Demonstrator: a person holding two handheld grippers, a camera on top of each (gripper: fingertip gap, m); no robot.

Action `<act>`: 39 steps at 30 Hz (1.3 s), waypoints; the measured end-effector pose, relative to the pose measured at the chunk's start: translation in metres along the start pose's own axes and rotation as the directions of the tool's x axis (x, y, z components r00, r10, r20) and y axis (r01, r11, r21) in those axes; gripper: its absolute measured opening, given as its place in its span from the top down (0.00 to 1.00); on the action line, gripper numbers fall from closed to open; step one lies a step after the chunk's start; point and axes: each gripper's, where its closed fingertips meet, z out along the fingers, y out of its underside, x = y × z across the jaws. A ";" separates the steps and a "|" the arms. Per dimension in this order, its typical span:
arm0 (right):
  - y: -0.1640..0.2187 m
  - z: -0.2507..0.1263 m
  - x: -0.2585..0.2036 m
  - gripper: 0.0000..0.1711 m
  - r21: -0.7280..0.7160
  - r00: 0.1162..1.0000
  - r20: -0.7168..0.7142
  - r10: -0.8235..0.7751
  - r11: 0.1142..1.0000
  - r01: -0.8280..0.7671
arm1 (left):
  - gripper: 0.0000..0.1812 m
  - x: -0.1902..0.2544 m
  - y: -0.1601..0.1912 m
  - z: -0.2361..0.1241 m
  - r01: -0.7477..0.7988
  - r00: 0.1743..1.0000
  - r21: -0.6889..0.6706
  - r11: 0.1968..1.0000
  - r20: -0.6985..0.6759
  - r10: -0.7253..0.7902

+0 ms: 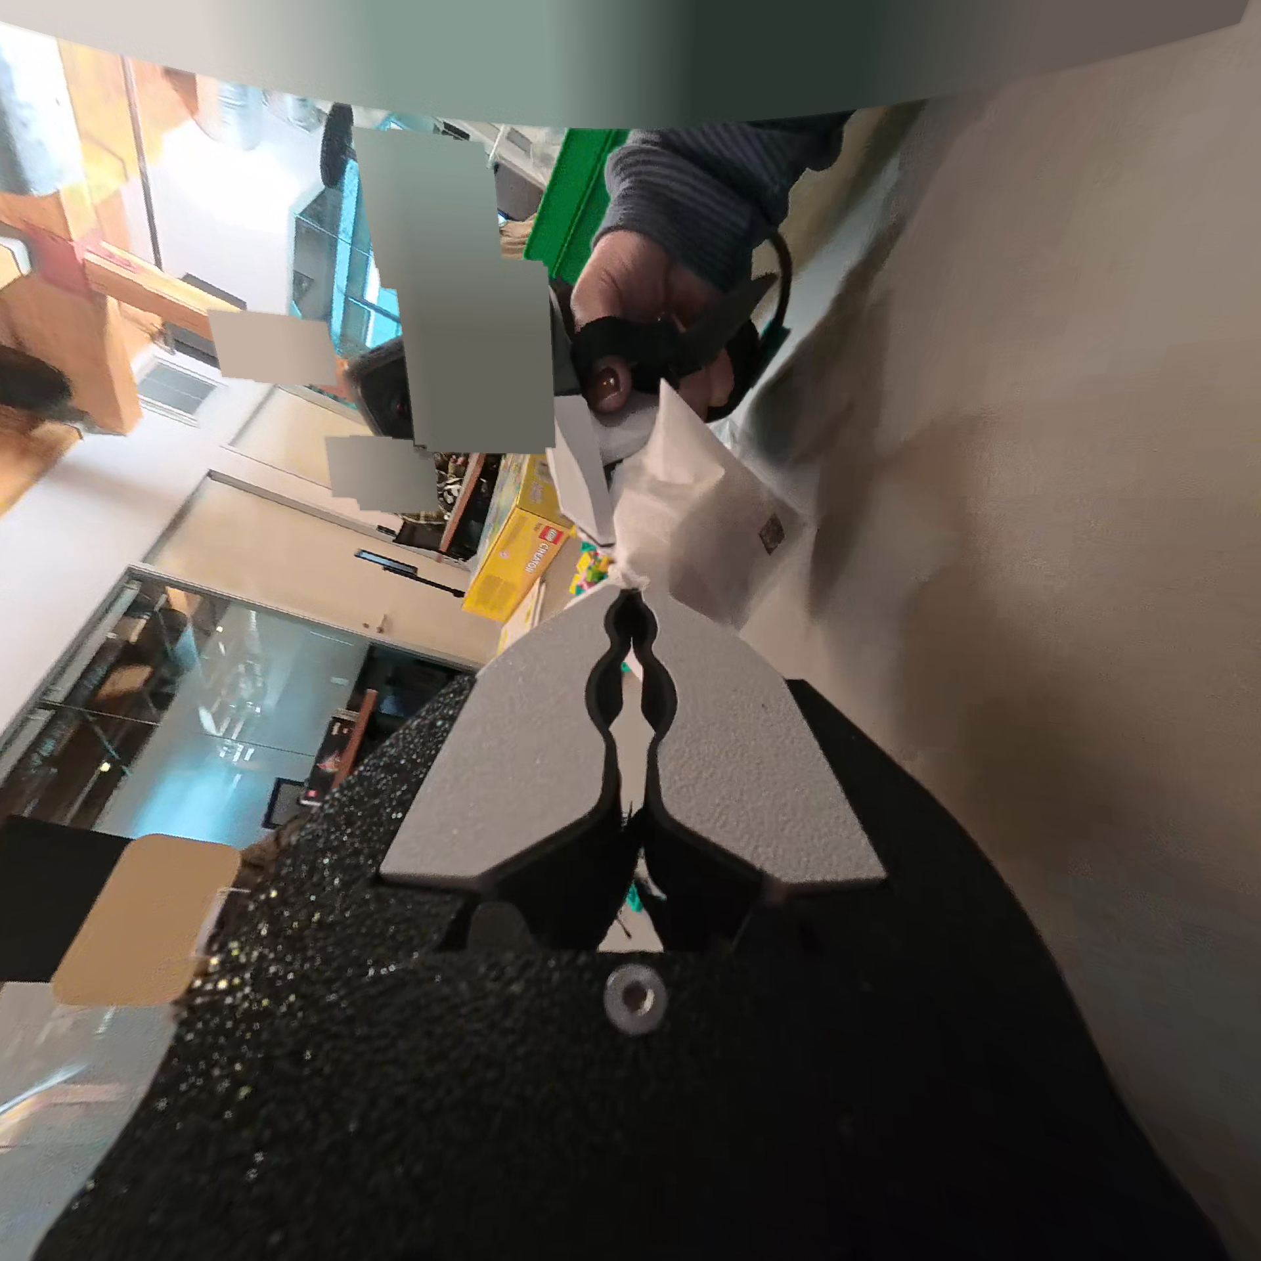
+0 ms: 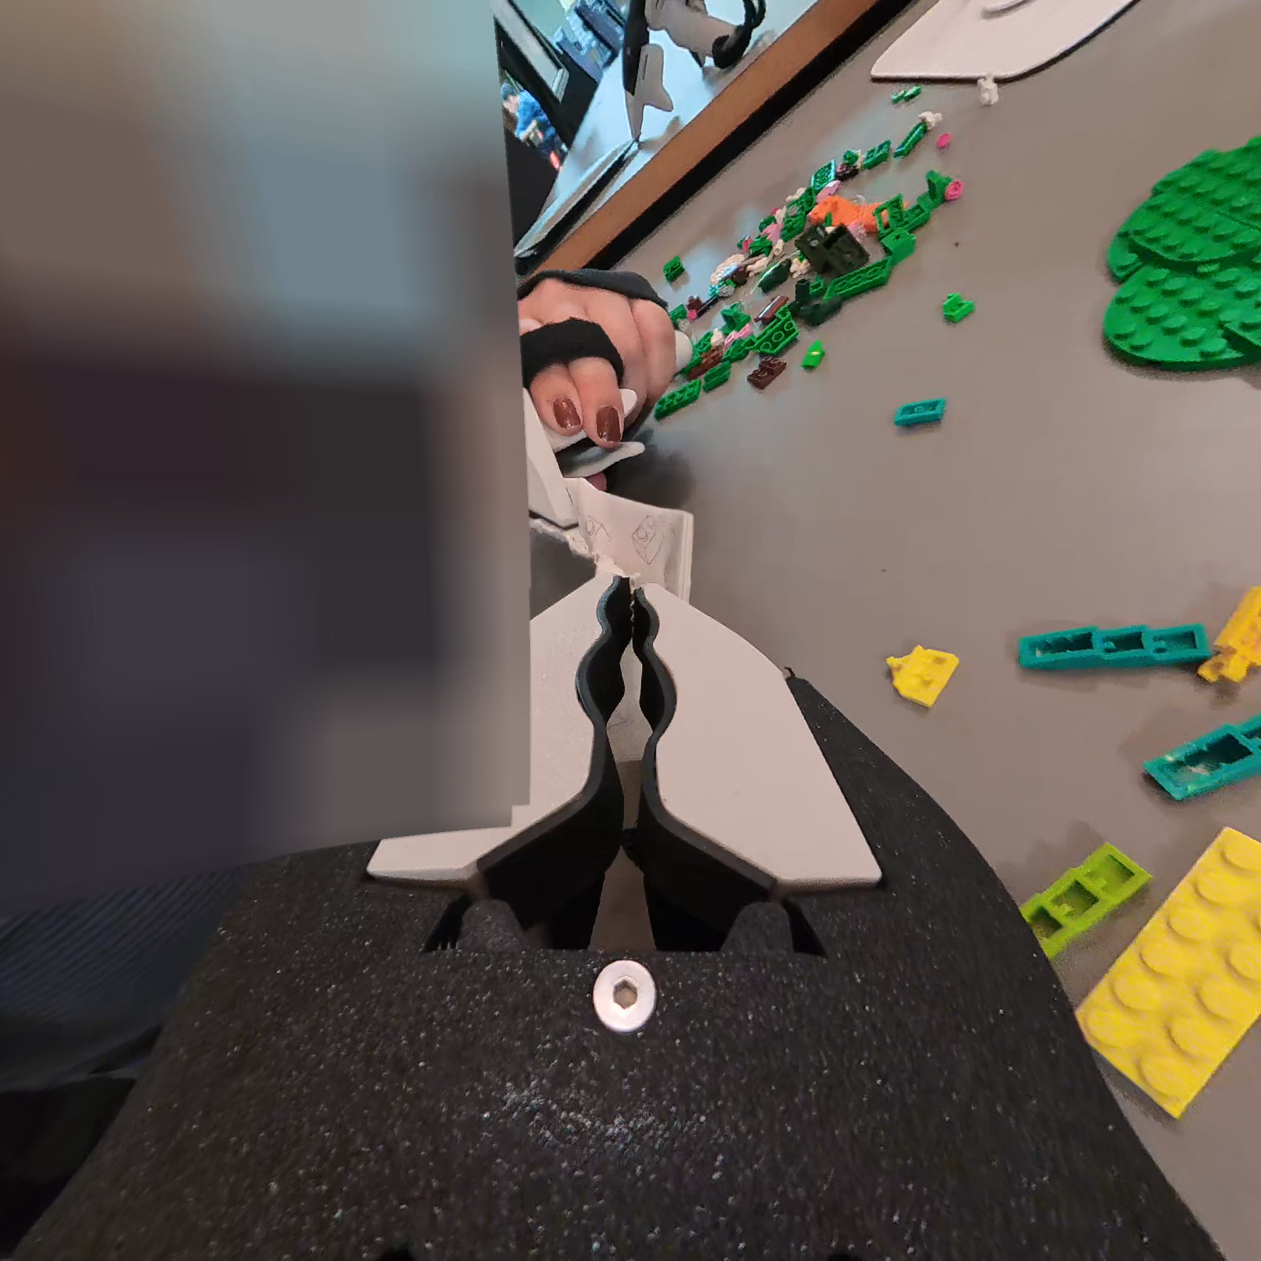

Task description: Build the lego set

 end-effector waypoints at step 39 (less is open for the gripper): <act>0.020 -0.025 0.034 1.00 -0.060 0.990 -0.140 0.015 0.998 -0.024 | 1.00 0.029 0.036 -0.001 0.106 0.979 -0.142 0.984 -0.157 -0.128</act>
